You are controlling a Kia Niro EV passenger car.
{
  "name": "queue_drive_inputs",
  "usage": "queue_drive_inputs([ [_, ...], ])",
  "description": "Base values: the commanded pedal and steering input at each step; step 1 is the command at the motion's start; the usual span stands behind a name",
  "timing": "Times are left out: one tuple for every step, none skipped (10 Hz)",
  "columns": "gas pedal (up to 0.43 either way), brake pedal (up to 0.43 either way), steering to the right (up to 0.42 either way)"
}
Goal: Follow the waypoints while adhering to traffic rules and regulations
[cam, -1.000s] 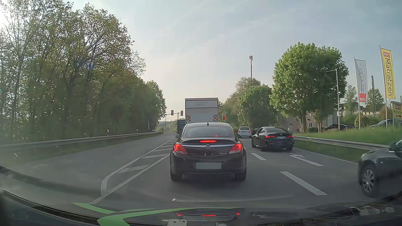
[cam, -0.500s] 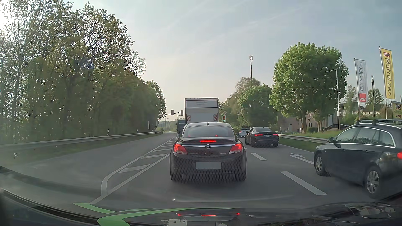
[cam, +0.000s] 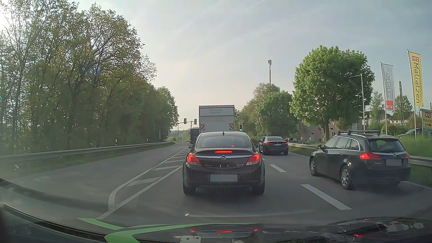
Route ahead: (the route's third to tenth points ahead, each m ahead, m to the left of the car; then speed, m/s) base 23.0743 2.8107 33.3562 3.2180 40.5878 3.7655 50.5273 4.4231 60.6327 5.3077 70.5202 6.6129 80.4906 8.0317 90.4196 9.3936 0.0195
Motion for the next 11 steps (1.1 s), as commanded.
queue_drive_inputs([
  [0.000,0.226,0.000],
  [0.000,0.232,0.000],
  [0.000,0.232,0.001],
  [0.000,0.232,0.001],
  [0.000,0.232,0.001],
  [0.000,0.232,0.001],
  [0.000,0.232,0.001],
  [0.000,0.232,0.001],
  [0.000,0.232,0.001],
  [0.000,0.232,0.001],
  [0.000,0.238,0.001],
])
